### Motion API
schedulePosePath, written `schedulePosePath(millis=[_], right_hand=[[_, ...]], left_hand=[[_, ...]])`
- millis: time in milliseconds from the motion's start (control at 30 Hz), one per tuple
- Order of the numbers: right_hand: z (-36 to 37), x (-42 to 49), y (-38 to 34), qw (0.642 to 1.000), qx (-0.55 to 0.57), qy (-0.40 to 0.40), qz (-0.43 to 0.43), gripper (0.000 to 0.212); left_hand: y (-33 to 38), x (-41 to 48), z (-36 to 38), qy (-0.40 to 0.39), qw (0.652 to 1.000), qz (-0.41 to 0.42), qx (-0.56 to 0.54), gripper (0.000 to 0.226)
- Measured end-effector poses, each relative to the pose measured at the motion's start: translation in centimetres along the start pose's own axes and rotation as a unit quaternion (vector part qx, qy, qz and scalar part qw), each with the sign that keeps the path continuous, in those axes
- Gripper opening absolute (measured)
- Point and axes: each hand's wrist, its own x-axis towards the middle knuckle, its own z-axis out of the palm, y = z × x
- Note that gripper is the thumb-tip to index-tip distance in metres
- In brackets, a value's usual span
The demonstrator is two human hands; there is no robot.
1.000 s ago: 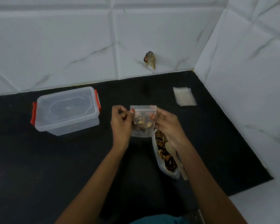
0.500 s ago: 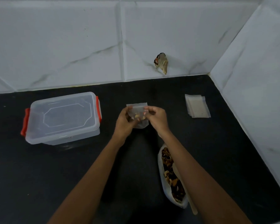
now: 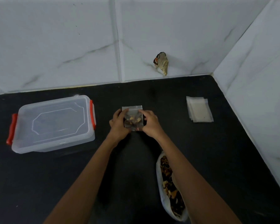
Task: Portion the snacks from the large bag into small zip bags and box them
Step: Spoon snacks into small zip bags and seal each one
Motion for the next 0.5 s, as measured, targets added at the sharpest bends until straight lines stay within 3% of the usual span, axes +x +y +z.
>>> schedulePosePath(millis=[167,367,500], right_hand=[[-1.2,-0.9,-0.9,0.996,0.093,0.004,0.016,0.058],[-4.0,-2.4,0.3,0.983,0.153,0.095,0.019,0.032],[-7.5,-3.0,2.6,0.973,0.154,0.163,0.051,0.028]], left_hand=[[1.2,-0.3,0.6,0.041,0.999,0.002,0.009,0.072],[4.1,-0.3,3.0,0.122,0.990,0.070,0.004,0.052],[7.0,0.3,6.3,0.111,0.986,0.107,-0.056,0.036]])
